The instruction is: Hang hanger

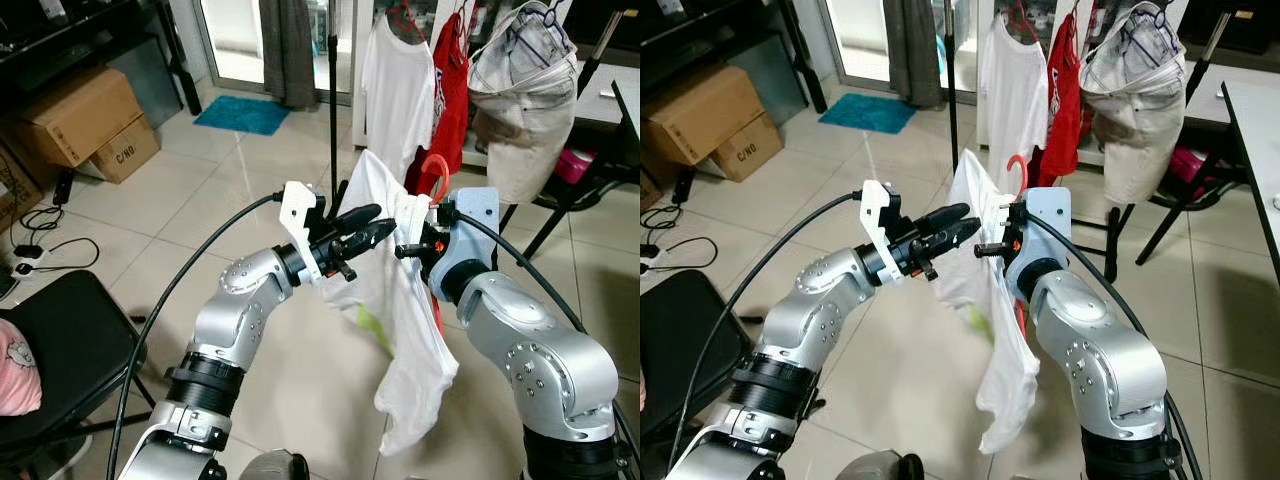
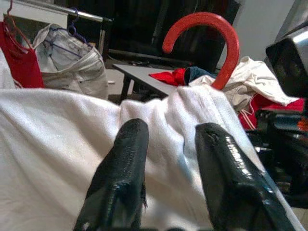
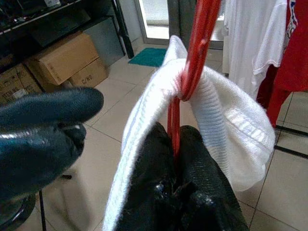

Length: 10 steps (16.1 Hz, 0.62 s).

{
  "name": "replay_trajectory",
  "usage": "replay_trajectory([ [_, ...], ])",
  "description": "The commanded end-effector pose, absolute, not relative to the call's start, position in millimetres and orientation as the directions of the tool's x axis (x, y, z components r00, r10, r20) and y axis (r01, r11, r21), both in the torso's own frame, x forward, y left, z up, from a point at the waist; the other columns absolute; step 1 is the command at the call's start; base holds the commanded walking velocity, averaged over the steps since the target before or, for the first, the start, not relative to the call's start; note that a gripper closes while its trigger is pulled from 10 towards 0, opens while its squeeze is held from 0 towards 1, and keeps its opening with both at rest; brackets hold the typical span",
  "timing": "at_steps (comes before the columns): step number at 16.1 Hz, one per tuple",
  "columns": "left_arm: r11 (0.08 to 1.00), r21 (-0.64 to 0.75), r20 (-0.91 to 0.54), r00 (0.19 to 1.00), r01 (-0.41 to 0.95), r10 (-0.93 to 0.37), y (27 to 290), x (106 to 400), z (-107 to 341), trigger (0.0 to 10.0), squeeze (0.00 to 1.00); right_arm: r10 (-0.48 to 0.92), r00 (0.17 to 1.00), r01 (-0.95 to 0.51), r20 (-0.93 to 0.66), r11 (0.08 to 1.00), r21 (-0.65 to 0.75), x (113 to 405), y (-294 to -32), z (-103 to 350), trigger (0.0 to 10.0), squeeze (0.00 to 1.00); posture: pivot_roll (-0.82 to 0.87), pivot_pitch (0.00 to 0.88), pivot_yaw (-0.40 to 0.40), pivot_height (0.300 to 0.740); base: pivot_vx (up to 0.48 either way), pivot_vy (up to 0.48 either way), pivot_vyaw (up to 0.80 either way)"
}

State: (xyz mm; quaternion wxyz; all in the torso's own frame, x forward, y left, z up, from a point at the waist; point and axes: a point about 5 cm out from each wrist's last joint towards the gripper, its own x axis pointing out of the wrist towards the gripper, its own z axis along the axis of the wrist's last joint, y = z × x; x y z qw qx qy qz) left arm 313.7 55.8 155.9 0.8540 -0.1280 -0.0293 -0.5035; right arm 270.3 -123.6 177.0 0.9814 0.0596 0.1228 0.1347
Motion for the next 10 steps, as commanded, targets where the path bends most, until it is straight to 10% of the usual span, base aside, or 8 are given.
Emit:
replay_trajectory([
  [1,0.45,-0.172,0.201,0.479,0.876,-0.855,54,316,164,10.0,1.0,0.291,0.936,-0.268,-0.2,0.954,0.134,271,-122,183,10.0,0.0,-0.04,0.028,0.101,0.74,0.0,0.0,0.0],
  [5,0.367,-0.298,0.227,0.439,0.881,-0.869,46,315,167,10.0,1.0,0.274,0.939,-0.268,-0.207,0.962,0.057,273,-122,184,10.0,0.0,-0.04,0.028,0.097,0.74,0.0,0.0,0.0],
  [6,0.362,-0.305,0.225,0.436,0.881,-0.871,46,316,167,10.0,0.07,0.268,0.941,-0.268,-0.208,0.963,0.032,273,-121,184,10.0,0.0,-0.04,0.026,0.096,0.74,0.0,0.0,0.0],
  [10,0.347,-0.284,0.199,0.409,0.894,-0.891,42,318,167,10.0,0.0,0.258,0.946,-0.269,-0.195,0.963,-0.034,275,-120,187,10.0,0.0,-0.04,0.024,0.101,0.74,0.0,0.0,0.0],
])
